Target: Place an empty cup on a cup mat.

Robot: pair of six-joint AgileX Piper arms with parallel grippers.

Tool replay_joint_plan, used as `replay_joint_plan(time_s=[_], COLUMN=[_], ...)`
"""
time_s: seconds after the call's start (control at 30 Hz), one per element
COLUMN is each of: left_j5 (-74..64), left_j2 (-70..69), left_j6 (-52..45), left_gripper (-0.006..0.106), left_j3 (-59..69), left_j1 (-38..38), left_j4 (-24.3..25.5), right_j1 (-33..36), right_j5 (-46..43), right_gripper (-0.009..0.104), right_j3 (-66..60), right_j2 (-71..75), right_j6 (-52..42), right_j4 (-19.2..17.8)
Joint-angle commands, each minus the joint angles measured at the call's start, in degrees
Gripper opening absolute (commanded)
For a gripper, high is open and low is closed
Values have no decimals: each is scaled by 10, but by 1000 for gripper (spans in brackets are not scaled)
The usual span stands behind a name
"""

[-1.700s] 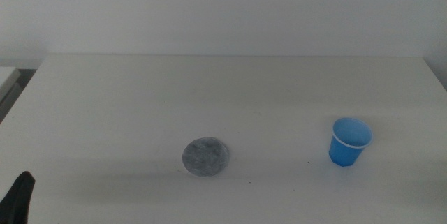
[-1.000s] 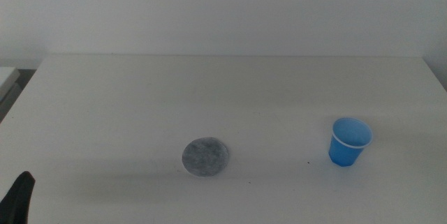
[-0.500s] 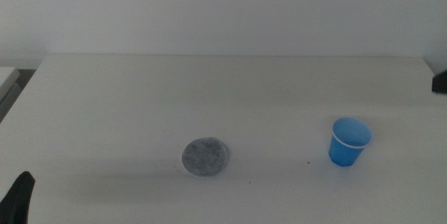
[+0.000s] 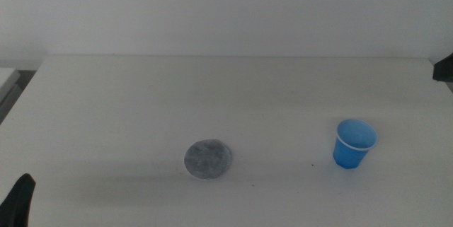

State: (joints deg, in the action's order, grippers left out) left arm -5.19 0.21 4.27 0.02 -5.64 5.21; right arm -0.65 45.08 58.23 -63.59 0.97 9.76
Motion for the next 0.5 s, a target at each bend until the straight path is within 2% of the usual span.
replay_joint_plan(time_s=[0.0, 0.23, 0.47], left_j5=[3, 3, 3], left_j2=[-2, -2, -2], left_j6=[2, 2, 2], left_gripper=[94, 94, 94], left_j3=[0, 0, 0], left_j1=[-1, -1, -1], left_j4=[-1, -1, -1], right_j1=[0, 5, 49], right_j5=[27, 89, 75], right_gripper=[93, 93, 93], right_j3=[19, 84, 94], right_j2=[-22, -123, -217], right_j6=[-4, 7, 22], right_j4=[1, 25, 7])
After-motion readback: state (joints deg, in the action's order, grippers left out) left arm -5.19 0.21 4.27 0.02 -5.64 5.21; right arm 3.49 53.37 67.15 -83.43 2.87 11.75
